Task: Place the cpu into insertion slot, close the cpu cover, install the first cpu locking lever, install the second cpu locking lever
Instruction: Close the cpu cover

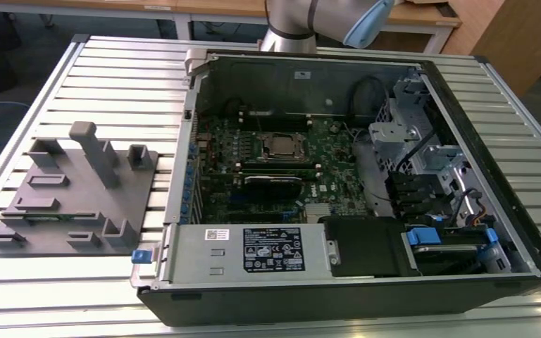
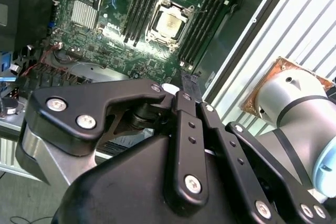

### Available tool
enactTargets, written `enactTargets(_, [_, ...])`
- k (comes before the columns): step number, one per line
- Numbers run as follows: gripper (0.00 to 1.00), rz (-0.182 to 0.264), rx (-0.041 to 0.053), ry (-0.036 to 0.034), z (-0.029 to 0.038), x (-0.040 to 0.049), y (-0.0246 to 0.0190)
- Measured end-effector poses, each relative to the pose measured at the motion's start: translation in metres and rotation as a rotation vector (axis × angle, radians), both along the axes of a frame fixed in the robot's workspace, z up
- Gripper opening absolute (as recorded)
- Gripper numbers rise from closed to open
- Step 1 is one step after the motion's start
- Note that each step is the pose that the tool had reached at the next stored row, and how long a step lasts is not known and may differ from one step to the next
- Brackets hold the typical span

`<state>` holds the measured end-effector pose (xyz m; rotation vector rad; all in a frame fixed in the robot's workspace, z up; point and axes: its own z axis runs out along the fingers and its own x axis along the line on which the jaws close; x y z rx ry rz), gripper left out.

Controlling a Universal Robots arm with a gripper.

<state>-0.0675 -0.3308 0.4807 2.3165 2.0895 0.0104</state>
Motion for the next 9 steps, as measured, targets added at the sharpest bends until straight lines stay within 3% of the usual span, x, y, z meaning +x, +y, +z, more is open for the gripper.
enactTargets(9, [0.1, 0.003, -0.0002, -0.0001, -0.016, 0.0004, 0.0])
